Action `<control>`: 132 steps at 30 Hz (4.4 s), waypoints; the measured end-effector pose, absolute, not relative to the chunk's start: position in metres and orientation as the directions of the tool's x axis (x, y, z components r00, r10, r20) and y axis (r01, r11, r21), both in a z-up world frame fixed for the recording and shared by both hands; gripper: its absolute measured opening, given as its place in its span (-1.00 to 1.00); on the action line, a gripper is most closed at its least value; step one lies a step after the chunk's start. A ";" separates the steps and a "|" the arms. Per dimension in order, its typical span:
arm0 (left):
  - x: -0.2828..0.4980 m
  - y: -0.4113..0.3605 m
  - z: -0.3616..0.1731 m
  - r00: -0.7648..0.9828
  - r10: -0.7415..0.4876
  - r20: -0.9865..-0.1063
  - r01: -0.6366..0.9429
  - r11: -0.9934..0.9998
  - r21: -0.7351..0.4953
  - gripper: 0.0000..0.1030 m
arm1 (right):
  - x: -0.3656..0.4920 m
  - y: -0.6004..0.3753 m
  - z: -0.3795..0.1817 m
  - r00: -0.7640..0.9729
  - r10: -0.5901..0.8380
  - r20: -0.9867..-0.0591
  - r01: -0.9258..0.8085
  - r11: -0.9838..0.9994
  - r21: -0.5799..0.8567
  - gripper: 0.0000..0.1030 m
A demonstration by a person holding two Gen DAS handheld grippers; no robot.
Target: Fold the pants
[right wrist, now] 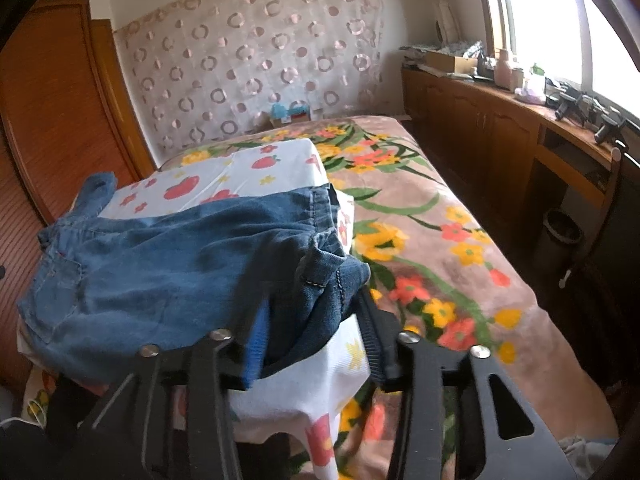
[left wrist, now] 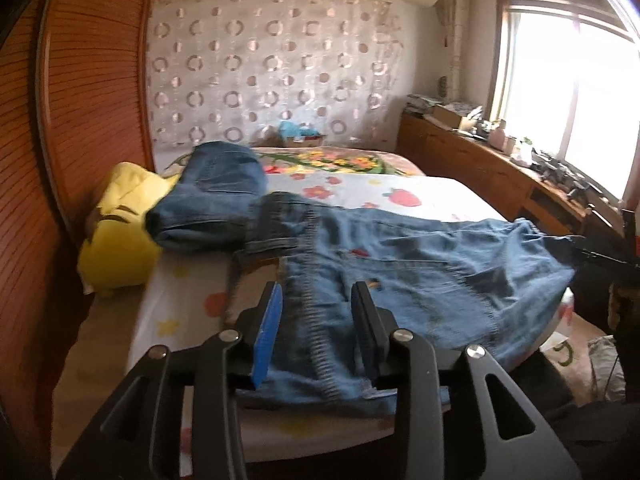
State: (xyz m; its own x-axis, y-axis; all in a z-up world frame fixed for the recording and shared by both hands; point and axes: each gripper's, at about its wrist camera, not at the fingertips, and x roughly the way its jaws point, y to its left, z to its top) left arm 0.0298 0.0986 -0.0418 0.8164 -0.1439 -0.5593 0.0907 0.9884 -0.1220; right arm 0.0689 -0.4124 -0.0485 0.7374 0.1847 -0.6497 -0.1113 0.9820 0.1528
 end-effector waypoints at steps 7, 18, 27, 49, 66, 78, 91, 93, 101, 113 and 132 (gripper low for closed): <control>0.058 0.057 -0.052 0.787 -0.216 -0.578 0.168 0.976 -0.136 -0.19 | 0.059 -0.420 -0.048 0.745 0.169 -0.645 -0.098 0.985 0.145 -0.10; 0.092 0.006 -0.067 0.743 -0.213 -0.635 0.209 0.974 -0.082 -0.12 | 0.054 -0.419 -0.043 0.747 0.183 -0.639 -0.107 0.982 0.157 -0.02; 0.107 -0.008 -0.095 0.677 -0.206 -0.707 0.197 0.976 -0.095 -0.10 | 0.056 -0.418 -0.043 0.744 0.193 -0.640 -0.114 0.980 0.164 -0.01; 0.107 -0.020 -0.111 0.699 -0.180 -0.692 0.157 0.983 -0.098 0.11 | 0.055 -0.409 -0.042 0.759 0.170 -0.628 -0.114 0.985 0.128 0.00; 0.082 -0.028 -0.086 0.690 -0.219 -0.690 0.194 0.974 -0.115 0.11 | 0.068 -0.422 -0.071 0.720 0.124 -0.683 -0.060 0.991 0.117 0.00; 0.080 -0.044 -0.084 0.681 -0.235 -0.693 0.226 0.968 -0.107 0.11 | 0.074 -0.437 -0.084 0.696 0.187 -0.694 -0.044 0.975 0.218 0.01; 0.074 -0.031 -0.073 0.710 -0.227 -0.667 0.201 0.973 -0.117 0.11 | 0.073 -0.403 -0.041 0.749 0.249 -0.614 -0.182 0.968 0.172 -0.82; 0.071 -0.025 -0.068 0.720 -0.223 -0.658 0.194 0.974 -0.118 0.11 | 0.074 -0.393 -0.031 0.756 0.270 -0.596 -0.214 0.963 0.166 -0.83; 0.062 -0.001 -0.054 0.753 -0.197 -0.628 0.157 0.980 -0.119 0.11 | 0.086 -0.324 0.014 0.751 0.394 -0.530 -0.394 0.911 0.120 -0.85; 0.044 0.043 -0.046 0.785 -0.139 -0.603 0.081 0.989 -0.122 0.11 | 0.097 -0.190 0.051 0.648 0.592 -0.479 -0.641 0.763 0.075 -0.85; 0.051 0.044 -0.059 0.763 -0.160 -0.626 0.088 0.986 -0.145 0.11 | 0.096 -0.149 0.027 0.617 0.590 -0.521 -0.660 0.749 0.066 -0.17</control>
State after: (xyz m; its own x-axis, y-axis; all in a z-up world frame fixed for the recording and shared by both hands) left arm 0.0509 0.0442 -0.0588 0.7628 -0.1602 -0.6265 0.0876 0.9855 -0.1453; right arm 0.0962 -0.1493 0.0270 0.6169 0.5895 -0.5214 -0.6598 0.7485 0.0657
